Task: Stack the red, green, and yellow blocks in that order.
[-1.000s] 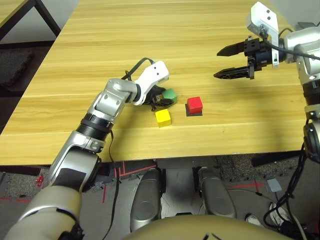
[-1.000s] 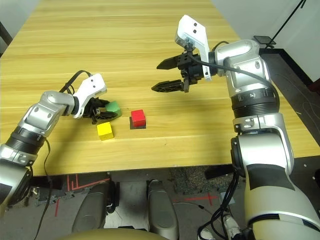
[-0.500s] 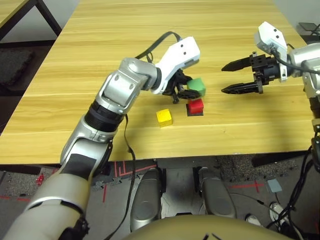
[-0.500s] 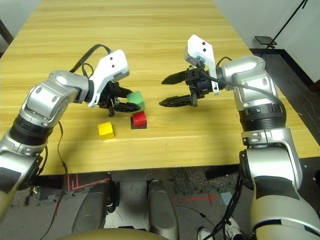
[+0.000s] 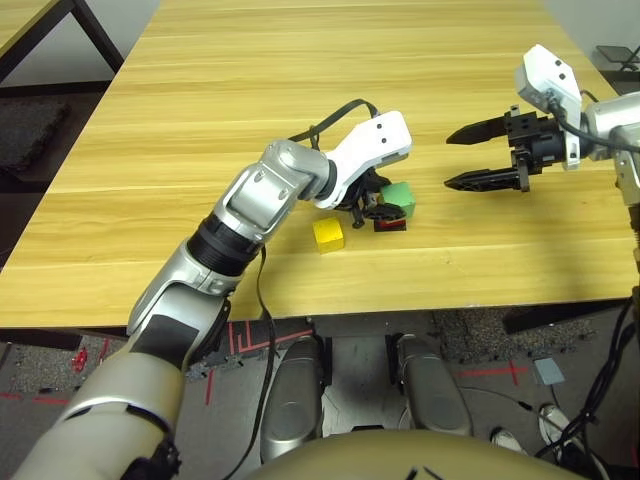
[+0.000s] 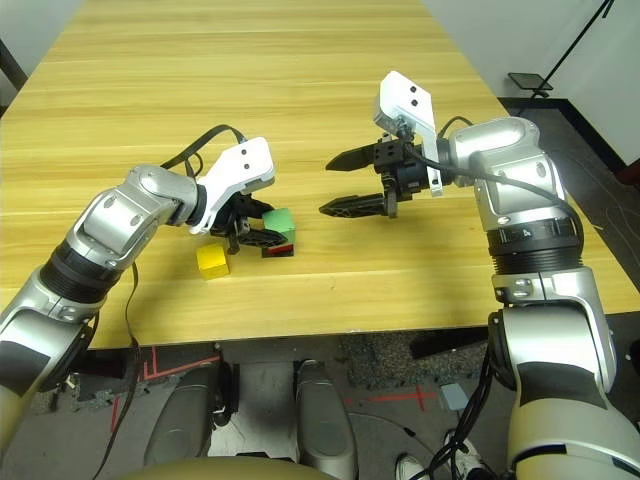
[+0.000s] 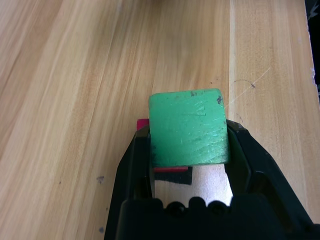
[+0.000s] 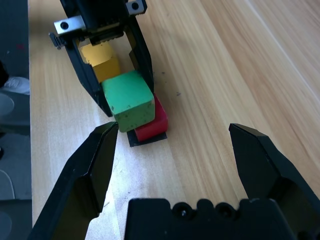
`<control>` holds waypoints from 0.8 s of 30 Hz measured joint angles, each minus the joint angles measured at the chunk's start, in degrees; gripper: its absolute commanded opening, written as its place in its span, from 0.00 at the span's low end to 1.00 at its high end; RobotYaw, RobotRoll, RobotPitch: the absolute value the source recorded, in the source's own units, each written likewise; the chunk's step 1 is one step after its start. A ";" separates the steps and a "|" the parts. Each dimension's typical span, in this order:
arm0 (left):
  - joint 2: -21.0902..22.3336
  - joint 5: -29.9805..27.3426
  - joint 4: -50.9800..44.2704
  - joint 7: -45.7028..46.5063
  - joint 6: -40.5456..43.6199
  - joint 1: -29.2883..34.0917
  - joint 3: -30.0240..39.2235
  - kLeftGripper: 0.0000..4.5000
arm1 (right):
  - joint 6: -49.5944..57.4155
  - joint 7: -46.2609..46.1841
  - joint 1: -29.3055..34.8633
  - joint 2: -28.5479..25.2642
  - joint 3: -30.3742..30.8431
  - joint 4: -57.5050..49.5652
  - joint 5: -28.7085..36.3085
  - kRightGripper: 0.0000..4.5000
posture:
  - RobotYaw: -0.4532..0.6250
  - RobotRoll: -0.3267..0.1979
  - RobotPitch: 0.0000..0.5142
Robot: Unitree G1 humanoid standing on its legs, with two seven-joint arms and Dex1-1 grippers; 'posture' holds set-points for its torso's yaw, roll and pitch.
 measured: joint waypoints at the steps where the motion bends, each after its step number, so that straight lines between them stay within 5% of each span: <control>1: -0.01 0.12 0.15 0.00 -0.31 -0.04 0.00 0.46 | 0.08 -0.10 0.08 0.00 0.00 -0.23 0.21 1.00 | 0.60 0.54 0.26; 24: -0.44 2.25 4.61 0.32 -4.98 -0.67 0.18 0.46 | 1.46 -1.52 0.51 -0.23 0.00 -1.29 1.21 1.00 | 0.61 0.53 0.27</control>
